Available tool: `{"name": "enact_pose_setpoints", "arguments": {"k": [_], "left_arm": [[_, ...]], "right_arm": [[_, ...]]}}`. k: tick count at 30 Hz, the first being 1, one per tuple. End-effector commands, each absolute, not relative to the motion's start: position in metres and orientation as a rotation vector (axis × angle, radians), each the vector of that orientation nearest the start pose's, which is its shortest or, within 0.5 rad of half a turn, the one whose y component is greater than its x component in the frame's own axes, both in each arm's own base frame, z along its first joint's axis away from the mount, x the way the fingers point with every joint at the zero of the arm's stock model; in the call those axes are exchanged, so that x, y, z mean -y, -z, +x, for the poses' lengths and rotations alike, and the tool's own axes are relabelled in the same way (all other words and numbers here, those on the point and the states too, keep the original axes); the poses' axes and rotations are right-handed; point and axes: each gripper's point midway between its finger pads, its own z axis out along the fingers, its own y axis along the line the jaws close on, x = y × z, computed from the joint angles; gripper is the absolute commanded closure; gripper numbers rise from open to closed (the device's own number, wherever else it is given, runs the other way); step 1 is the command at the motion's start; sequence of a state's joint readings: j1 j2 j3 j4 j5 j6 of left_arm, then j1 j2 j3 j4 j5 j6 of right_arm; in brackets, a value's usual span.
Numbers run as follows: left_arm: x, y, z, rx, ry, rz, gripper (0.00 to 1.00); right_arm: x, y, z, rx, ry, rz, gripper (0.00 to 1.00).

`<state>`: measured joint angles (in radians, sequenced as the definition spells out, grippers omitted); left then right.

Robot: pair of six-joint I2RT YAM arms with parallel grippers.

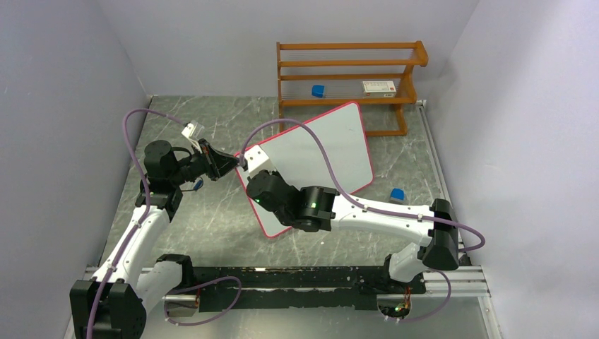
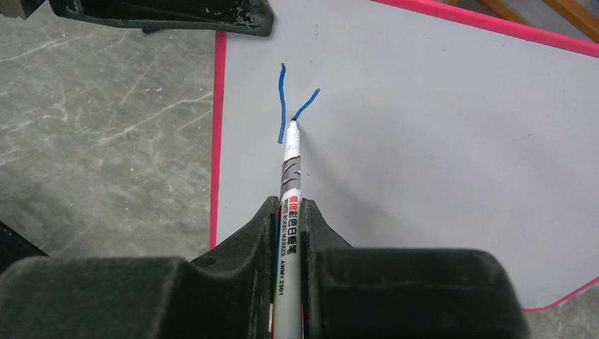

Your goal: Write a sentence on the whiteboard

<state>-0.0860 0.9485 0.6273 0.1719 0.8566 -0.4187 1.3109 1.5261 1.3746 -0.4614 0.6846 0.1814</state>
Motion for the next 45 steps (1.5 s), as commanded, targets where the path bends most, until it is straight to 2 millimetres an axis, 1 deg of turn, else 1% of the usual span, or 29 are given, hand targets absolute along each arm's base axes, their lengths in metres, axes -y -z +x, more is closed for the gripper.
{"name": "enact_pose_setpoints", "arguments": {"k": [1, 13, 20, 29, 36, 45], "left_arm": [[0.166, -0.238, 0.275, -1.767, 1.068, 0.386, 0.95], [0.166, -0.238, 0.276, -1.768, 1.068, 0.386, 0.95], [0.166, -0.237, 0.276, -1.771, 1.068, 0.383, 0.95], [0.165, -0.237, 0.276, -1.77, 1.067, 0.385, 0.95], [0.165, -0.236, 0.276, -1.774, 1.067, 0.384, 0.95], [0.165, -0.236, 0.276, -1.775, 1.065, 0.384, 0.95]], "right_arm": [[-0.376, -0.239, 0.206, -1.912, -0.195, -0.772, 1.0], [-0.379, -0.242, 0.206, -1.899, -0.204, -0.768, 1.0], [-0.372, -0.236, 0.208, -1.911, -0.164, -0.765, 1.0], [-0.358, -0.229, 0.208, -1.931, -0.111, -0.754, 1.0], [-0.349, -0.227, 0.209, -1.937, -0.088, -0.738, 1.0], [-0.344, -0.225, 0.209, -1.944, -0.073, -0.728, 1.0]]}}
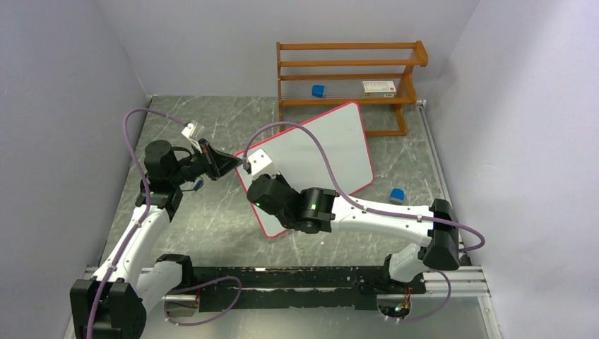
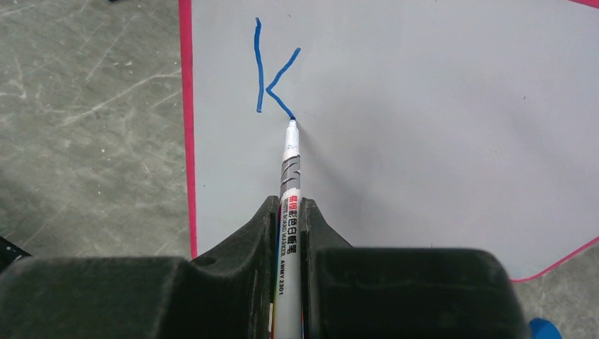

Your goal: Write a sentence on the whiteboard

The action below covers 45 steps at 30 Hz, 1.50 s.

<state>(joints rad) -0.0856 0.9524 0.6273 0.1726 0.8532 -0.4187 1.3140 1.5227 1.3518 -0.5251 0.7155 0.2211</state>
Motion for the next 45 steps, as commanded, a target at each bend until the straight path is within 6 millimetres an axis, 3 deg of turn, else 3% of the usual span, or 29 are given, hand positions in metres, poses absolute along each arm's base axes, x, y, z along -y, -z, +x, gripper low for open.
{"name": "enact_pose_setpoints", "arguments": {"k": [1, 6, 14, 29, 45], "left_arm": [[0.165, -0.236, 0.276, -1.776, 1.065, 0.383, 0.95], [0.165, -0.236, 0.277, -1.775, 1.064, 0.384, 0.95], [0.165, -0.235, 0.277, -1.779, 1.061, 0.382, 0.95], [0.165, -0.235, 0.277, -1.782, 1.06, 0.383, 0.95], [0.166, -0.235, 0.277, -1.78, 1.067, 0.385, 0.95]], "right_arm": [[-0.344, -0.225, 0.209, -1.943, -0.074, -0.727, 1.0], [-0.345, -0.229, 0.208, -1.934, -0.096, -0.715, 1.0], [-0.345, -0.258, 0.205, -1.864, -0.216, -0.687, 1.0], [-0.347, -0.262, 0.221, -1.844, -0.192, -0.65, 1.0], [-0.353, -0.257, 0.226, -1.855, -0.191, -0.66, 1.0]]}}
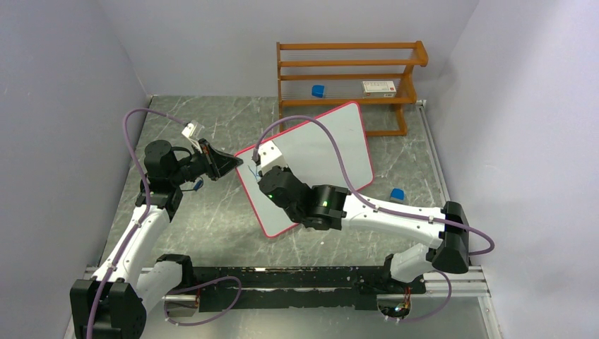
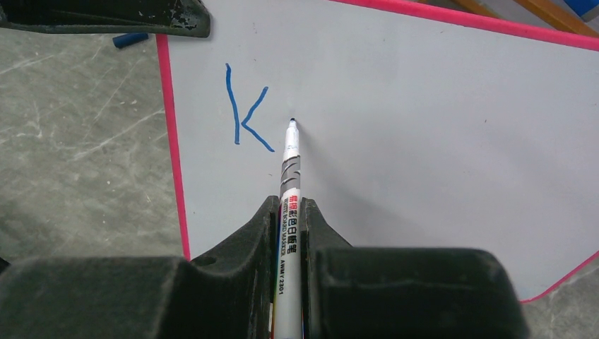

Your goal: Write a sentence on the whiteboard

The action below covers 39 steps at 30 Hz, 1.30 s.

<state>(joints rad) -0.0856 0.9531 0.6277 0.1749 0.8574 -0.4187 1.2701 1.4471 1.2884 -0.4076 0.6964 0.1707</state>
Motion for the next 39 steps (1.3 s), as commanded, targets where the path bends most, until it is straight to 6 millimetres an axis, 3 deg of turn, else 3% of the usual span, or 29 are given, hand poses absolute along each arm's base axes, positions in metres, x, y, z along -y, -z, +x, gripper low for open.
{"name": "enact_pose_setpoints", "arguments": {"k": [1, 19, 39], "left_arm": [[0.165, -0.235, 0.277, -1.781, 1.067, 0.384, 0.95], [0.166, -0.235, 0.276, -1.78, 1.07, 0.387, 0.95], [0.163, -0.234, 0.279, -1.791, 1.036, 0.376, 0.95]], "right_arm": [[-0.353, -0.256, 0.226, -1.856, -0.19, -0.663, 1.0], [-0.35, -0.245, 0.234, -1.881, -0.163, -0.651, 1.0], [-0.336, -0.253, 0.218, -1.881, -0.261, -0.654, 1.0]]}}
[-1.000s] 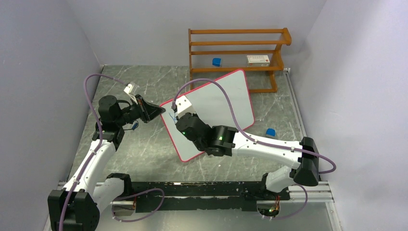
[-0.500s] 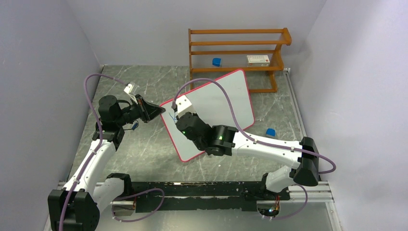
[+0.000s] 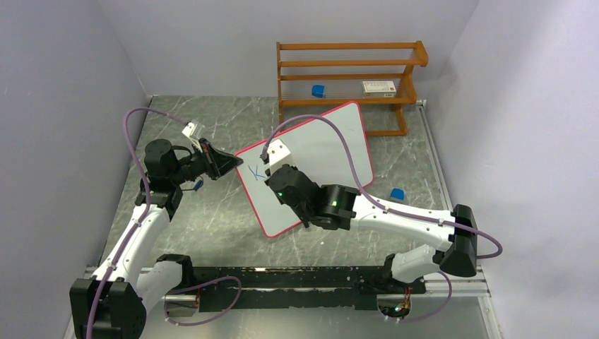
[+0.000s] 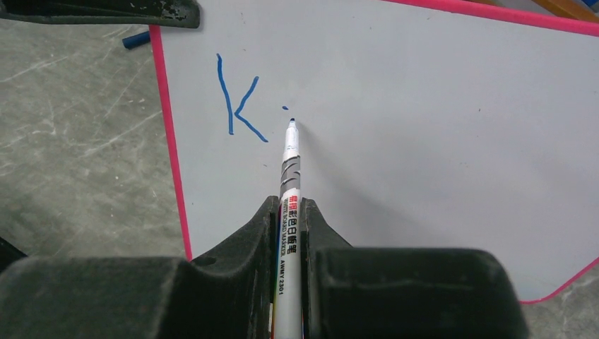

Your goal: Write a sentence on the whiteboard

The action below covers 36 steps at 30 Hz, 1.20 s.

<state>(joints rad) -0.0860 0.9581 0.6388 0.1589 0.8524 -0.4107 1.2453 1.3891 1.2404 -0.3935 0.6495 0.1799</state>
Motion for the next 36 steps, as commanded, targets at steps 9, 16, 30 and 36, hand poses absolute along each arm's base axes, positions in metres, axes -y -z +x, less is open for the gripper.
{"name": "enact_pose_setpoints", "arguments": {"k": [9, 16, 30, 36], "left_arm": [[0.163, -0.233, 0.279, -1.793, 1.042, 0.376, 0.95], [0.164, -0.233, 0.279, -1.791, 1.049, 0.378, 0.95], [0.164, -0.233, 0.278, -1.79, 1.053, 0.38, 0.95], [0.164, -0.234, 0.278, -1.788, 1.053, 0.379, 0.95]], "right_arm": [[-0.343, -0.247, 0.22, -1.886, -0.251, -0.665, 1.0], [-0.346, -0.244, 0.223, -1.886, -0.237, -0.665, 1.0], [-0.344, -0.233, 0.222, -1.916, -0.21, -0.682, 1.0], [-0.339, -0.226, 0.217, -1.949, -0.206, -0.701, 1.0]]}}
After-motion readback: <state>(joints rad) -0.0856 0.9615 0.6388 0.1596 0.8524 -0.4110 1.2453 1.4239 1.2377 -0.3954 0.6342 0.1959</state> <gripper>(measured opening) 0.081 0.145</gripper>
